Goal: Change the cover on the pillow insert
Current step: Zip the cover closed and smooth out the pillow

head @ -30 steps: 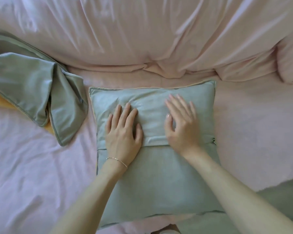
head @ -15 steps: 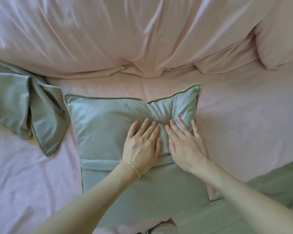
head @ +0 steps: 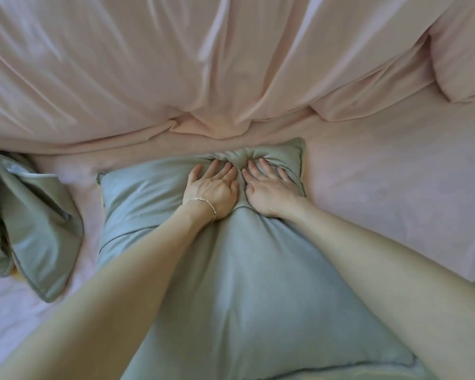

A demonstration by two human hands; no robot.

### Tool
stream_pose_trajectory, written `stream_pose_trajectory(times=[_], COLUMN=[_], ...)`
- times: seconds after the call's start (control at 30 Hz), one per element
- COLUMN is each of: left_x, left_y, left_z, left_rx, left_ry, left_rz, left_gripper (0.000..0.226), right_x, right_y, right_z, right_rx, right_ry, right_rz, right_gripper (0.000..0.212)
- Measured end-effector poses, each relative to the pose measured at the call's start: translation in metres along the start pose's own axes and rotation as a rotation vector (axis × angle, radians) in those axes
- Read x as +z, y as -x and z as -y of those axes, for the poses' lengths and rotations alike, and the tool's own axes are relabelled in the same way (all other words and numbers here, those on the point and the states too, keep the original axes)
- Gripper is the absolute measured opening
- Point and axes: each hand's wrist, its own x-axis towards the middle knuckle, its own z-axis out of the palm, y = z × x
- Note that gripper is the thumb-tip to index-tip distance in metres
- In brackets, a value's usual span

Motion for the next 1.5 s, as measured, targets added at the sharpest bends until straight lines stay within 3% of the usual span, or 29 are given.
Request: stream_pose_trajectory(times=[0.1, 0.23, 0.37, 0.47, 0.53, 0.67, 0.83, 0.9, 1.03, 1.17, 1.27, 1.37, 1.43, 1.5], left_x=[-0.012, -0.017, 0.009, 0.010, 0.001, -0.011, -0.008, -0.013, -0.021, -0.022, -0.001, 0.023, 0.027, 0.027], left_y=[-0.013, 0.004, 0.060, 0.083, 0.085, 0.081, 0.100, 0.111, 0.134, 0.156, 0.170, 0.191, 0.203, 0.209], left_z=[0.006, 0.007, 0.001, -0.001, 0.004, 0.017, 0.012, 0.007, -0.009, -0.005, 0.015, 0.031, 0.044, 0.058], left_rx=[-0.002, 0.024, 0.118, 0.162, 0.137, 0.003, 0.249, 0.264, 0.105, -0.047, -0.236, -0.376, -0.445, -0.476], left_ry=[0.062, 0.201, 0.205, 0.195, 0.173, 0.064, 0.005, 0.049, 0.444, 0.923, 1.185, 1.384, 1.249, 0.923], left_rz=[-0.009, -0.318, -0.554, -0.582, -0.524, -0.304, -0.669, -0.718, -0.736, -0.821, -0.728, -0.515, -0.377, -0.316], left_gripper=[0.047, 0.052, 0.057, 0.062, 0.073, 0.066, 0.040, 0.037, 0.036, 0.034, 0.040, 0.042, 0.040, 0.034], right_x=[-0.012, -0.025, 0.013, 0.033, 0.031, 0.041, 0.053, 0.053, 0.039, -0.006, -0.029, -0.009, 0.014, 0.030], right_y=[-0.015, -0.001, 0.059, 0.088, 0.099, 0.123, 0.144, 0.149, 0.158, 0.151, 0.139, 0.127, 0.121, 0.117], right_z=[0.001, -0.001, 0.008, 0.025, 0.034, 0.041, 0.052, 0.054, 0.056, 0.062, 0.077, 0.097, 0.107, 0.116], right_rx=[-0.002, -0.045, -0.094, -0.083, 0.057, 0.359, 0.404, 0.394, 0.325, 0.162, -0.015, -0.109, -0.133, -0.170], right_ry=[-0.049, -0.150, -0.375, -0.460, -0.518, -0.508, -0.528, -0.602, -0.677, -0.536, -0.407, -0.183, -0.066, 0.015], right_rz=[0.033, -0.001, -0.518, -0.734, -0.813, -0.614, -0.589, -0.639, -0.818, -0.906, -0.774, -0.538, -0.456, -0.450], right_gripper=[0.051, 0.050, 0.045, 0.050, 0.048, 0.056, 0.057, 0.056, 0.059, 0.059, 0.051, 0.052, 0.051, 0.052])
